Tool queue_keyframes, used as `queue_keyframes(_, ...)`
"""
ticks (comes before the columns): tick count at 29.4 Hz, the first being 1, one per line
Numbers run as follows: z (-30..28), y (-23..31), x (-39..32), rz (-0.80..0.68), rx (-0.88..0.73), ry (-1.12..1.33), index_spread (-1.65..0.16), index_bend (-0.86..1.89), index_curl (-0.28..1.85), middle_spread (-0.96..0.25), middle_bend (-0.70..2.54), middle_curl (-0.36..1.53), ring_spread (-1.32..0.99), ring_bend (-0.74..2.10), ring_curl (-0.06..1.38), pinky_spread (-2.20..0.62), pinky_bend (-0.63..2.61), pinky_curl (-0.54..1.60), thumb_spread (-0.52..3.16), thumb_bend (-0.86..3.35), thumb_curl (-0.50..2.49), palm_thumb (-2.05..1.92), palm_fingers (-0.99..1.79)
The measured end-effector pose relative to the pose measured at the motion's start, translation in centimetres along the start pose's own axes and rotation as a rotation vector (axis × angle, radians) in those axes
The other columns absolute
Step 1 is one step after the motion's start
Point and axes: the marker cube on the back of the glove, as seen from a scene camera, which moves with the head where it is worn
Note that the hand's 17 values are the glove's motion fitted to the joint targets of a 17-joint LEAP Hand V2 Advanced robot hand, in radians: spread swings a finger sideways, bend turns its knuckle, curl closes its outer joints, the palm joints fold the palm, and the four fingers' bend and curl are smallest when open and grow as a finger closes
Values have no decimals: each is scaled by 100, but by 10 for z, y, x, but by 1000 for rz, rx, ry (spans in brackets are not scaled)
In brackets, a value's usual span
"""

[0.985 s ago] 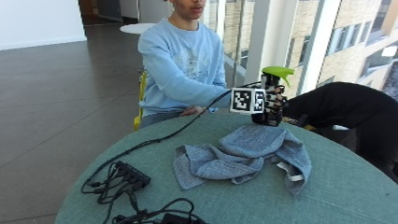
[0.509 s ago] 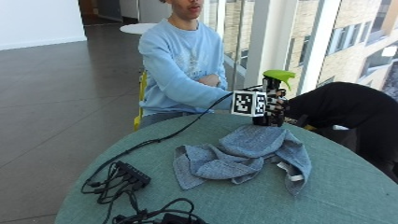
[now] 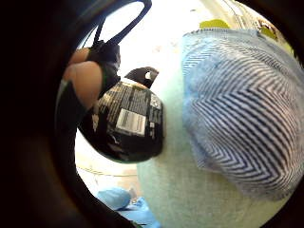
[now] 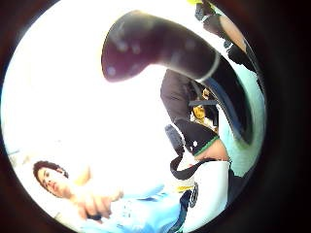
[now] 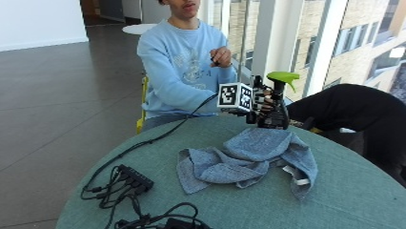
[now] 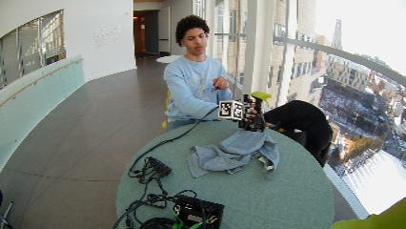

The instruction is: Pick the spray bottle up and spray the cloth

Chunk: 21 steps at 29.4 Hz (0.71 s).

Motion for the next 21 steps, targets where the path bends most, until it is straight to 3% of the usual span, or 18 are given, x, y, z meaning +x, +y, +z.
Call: queue_keyframes(21,-18,26,11,-10,11,51,-35,8,21,-9,36,45,-9,42,39,14,34,35,99,-2,34,75,74)
